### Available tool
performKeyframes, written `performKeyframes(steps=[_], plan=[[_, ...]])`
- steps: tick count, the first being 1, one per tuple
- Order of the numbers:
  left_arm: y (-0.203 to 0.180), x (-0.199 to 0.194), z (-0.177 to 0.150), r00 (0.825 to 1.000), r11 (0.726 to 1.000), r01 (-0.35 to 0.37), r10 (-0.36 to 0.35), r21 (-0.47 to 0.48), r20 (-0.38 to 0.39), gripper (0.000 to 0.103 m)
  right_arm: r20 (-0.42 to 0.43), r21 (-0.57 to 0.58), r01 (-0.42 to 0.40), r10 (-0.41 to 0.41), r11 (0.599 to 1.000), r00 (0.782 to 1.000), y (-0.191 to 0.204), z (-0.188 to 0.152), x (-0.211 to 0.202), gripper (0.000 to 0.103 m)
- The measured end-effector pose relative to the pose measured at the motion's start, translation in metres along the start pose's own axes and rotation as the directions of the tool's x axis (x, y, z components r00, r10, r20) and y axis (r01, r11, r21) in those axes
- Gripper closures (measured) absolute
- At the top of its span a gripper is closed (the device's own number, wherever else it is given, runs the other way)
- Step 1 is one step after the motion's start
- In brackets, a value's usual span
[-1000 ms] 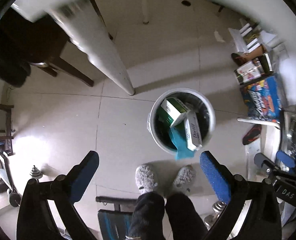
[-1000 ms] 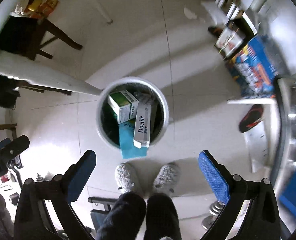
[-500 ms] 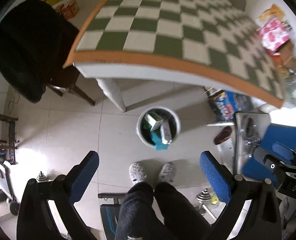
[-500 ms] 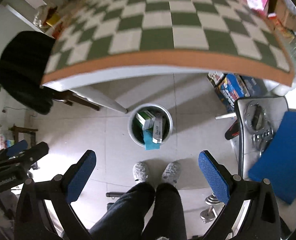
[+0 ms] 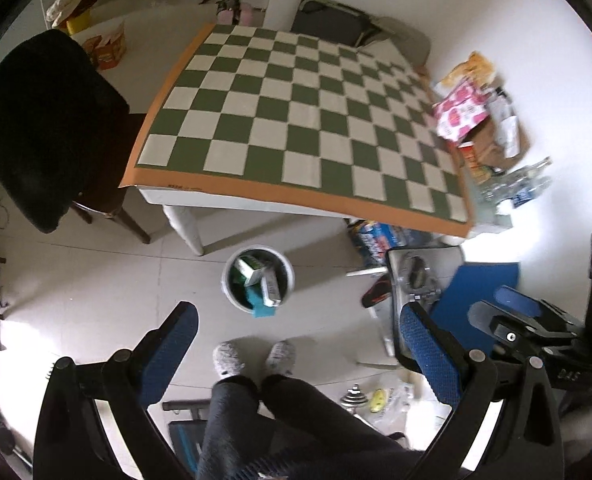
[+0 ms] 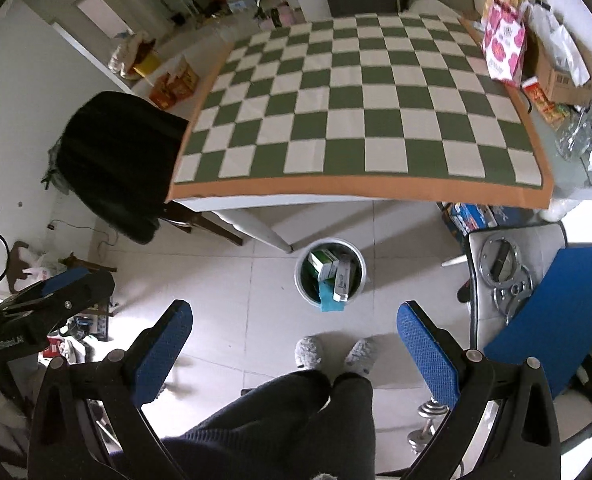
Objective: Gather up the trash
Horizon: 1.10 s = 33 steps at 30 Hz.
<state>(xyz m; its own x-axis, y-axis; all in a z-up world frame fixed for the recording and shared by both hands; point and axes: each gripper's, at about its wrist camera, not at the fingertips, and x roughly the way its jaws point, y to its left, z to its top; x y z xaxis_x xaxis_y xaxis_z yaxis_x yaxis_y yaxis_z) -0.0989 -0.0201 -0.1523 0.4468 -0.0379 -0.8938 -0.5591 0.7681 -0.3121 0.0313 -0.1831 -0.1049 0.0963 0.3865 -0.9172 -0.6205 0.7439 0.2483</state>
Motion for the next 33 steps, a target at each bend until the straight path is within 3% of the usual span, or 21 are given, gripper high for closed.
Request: performKeyframes(steps=[14,33], plan=[[-0.007,-0.062,-0.013,0.993,0.995,0.098,-0.097,-0.002,0.065,0.0,0.028,-0.018,-0.103,0.104,0.994,0.994,0.021,-0.008,-0.071,0.0],[-0.007,-0.079,-0.022,0.992,0.994,0.104,-0.106,0.024,0.071,0.0,-0.006,-0.045,-0.112,0.112,0.993,0.994,0.027,-0.019,-0.085,0.0]])
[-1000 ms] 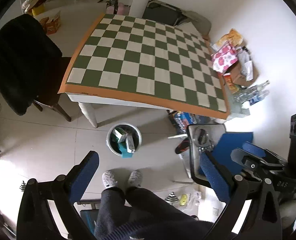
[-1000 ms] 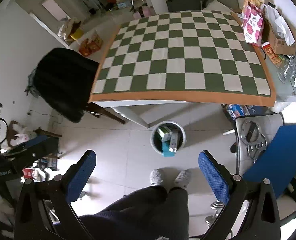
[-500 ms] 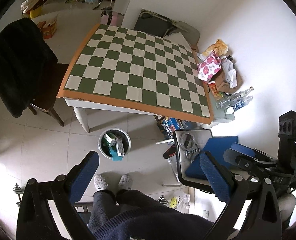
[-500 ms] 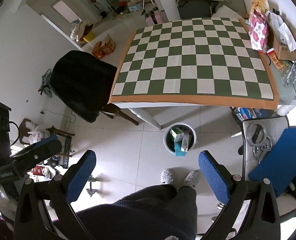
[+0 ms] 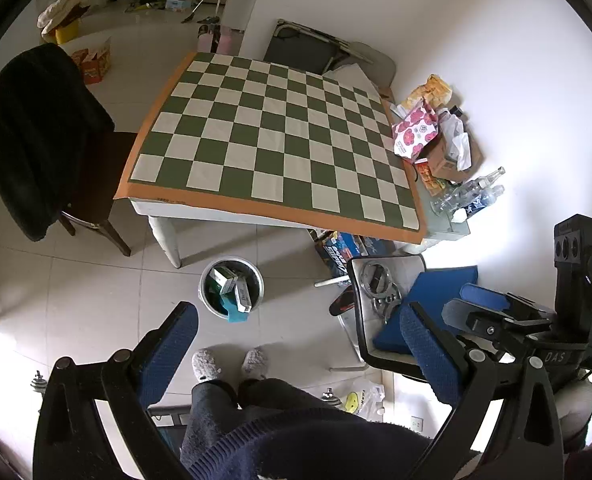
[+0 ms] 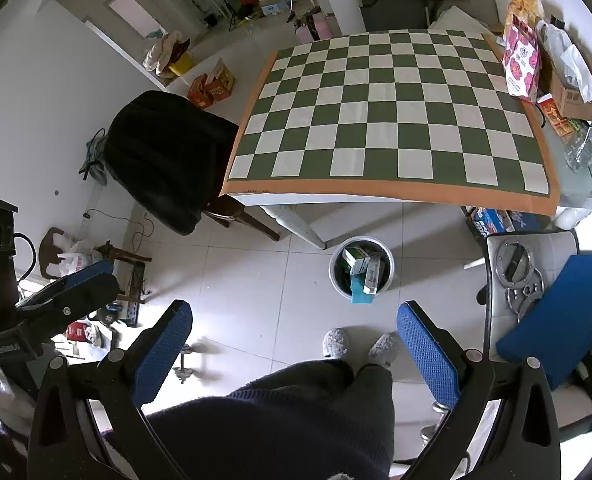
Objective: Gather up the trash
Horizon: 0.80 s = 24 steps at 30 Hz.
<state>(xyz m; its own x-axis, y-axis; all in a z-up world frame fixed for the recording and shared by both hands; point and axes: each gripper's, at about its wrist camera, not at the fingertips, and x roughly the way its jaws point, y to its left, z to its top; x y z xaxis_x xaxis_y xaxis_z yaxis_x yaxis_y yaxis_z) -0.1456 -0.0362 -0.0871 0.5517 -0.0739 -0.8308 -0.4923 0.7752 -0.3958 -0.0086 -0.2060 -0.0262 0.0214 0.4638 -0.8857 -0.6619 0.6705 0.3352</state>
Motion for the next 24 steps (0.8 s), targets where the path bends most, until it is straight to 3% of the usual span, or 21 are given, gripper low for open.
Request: performKeyframes(steps=[24], plan=[[0.0017,0.0004,-0.0013,1.0,1.0,0.006,-0.006,0.013,-0.011,0.0,-0.002,-0.001,0.0,0.0,1.0,1.0,0.0023,-0.0007,0.001,0.0]])
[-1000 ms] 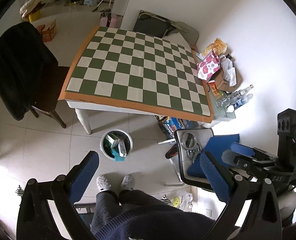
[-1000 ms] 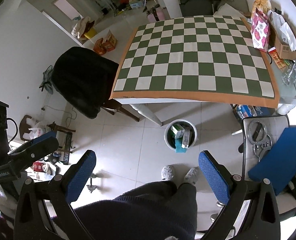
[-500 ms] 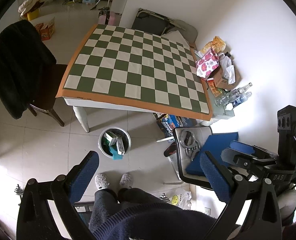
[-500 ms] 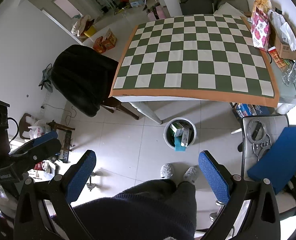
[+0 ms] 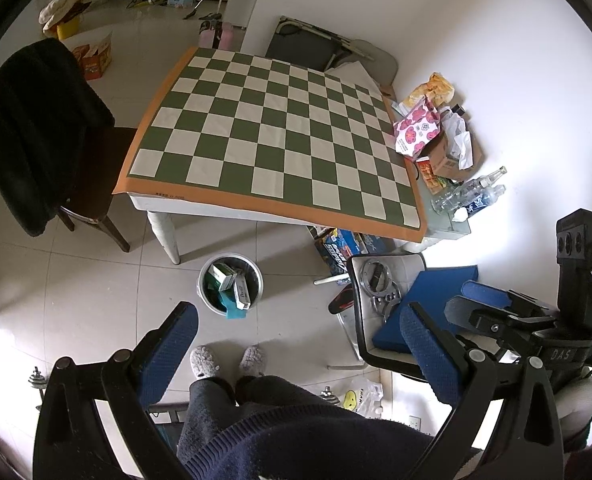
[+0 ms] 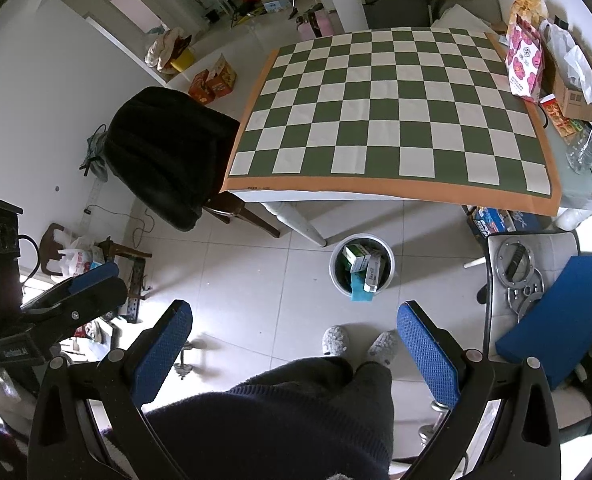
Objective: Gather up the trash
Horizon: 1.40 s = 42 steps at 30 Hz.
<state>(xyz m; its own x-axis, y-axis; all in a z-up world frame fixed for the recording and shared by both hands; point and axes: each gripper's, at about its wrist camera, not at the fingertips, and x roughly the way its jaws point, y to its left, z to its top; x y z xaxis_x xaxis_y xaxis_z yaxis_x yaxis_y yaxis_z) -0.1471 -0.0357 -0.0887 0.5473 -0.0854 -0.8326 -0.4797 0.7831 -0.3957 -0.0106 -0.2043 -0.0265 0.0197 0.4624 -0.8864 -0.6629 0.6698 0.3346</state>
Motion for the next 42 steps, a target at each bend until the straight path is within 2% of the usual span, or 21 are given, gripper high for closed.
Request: performKeyframes(steps=[42], plan=[[0.003,0.0,0.002,1.0,1.0,-0.001,0.001,0.006,0.001,0.0,0.004,0.02,0.001,-0.001,1.0,1.0,0.015,0.001,0.006,0.0]])
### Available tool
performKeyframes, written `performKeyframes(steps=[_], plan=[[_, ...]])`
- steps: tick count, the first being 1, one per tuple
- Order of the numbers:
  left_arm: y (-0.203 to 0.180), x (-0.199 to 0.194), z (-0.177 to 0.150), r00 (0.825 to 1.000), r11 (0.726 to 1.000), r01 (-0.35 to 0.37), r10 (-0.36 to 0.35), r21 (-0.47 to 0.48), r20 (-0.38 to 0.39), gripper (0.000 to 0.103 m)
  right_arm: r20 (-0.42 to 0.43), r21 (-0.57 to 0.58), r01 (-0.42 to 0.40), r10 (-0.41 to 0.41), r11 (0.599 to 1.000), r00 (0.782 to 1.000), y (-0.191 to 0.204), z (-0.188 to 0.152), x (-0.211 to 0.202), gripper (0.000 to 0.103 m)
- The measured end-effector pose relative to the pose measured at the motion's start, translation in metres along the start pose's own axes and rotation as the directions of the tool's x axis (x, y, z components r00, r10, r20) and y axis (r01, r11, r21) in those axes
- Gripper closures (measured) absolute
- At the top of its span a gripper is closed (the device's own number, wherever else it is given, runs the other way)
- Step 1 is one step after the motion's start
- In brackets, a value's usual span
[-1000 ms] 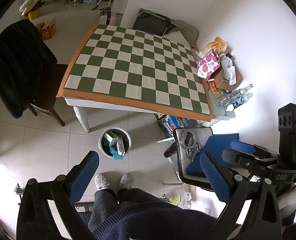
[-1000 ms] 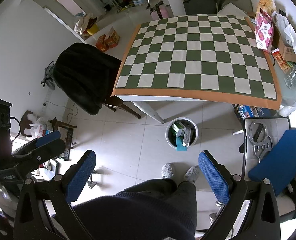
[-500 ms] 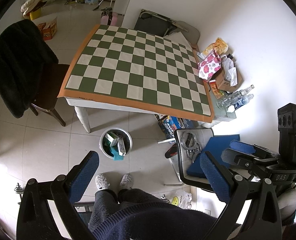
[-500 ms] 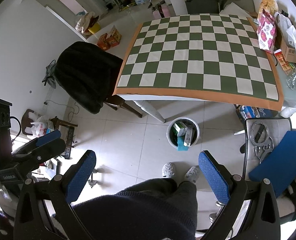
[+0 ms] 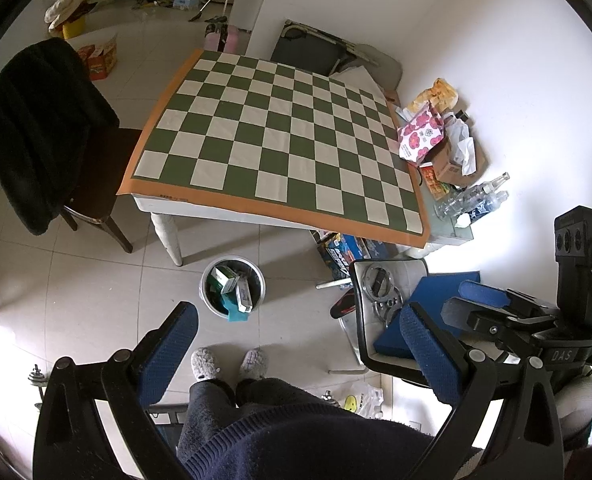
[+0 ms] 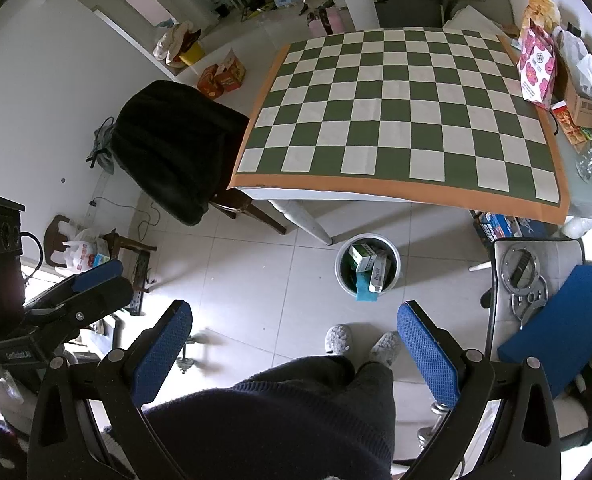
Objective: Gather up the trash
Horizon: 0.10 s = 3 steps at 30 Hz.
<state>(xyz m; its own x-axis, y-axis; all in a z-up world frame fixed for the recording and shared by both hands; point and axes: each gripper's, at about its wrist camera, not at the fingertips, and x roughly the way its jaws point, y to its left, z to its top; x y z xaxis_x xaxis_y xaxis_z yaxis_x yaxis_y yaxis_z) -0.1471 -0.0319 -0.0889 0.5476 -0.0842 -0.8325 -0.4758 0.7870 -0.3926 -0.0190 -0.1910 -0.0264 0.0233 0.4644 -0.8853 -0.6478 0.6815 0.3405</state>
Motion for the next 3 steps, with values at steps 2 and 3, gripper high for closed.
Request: performKeyframes(steps=[2,3], plan=[[0.0004,-0.0012,-0.0003,1.0,1.0,0.0,0.0,-0.002,0.001,0.0,0.001,0.002,-0.002,0.002,1.0,1.0,0.0008,-0.0007,-0.0003,0.0],[0.0009,-0.0008,-0.0002,1.0,1.0,0.0,0.0,-0.002,0.0,0.0,0.002,0.003,0.0,0.0,1.0,1.0,0.0006,0.0008,0.0004,0.0]])
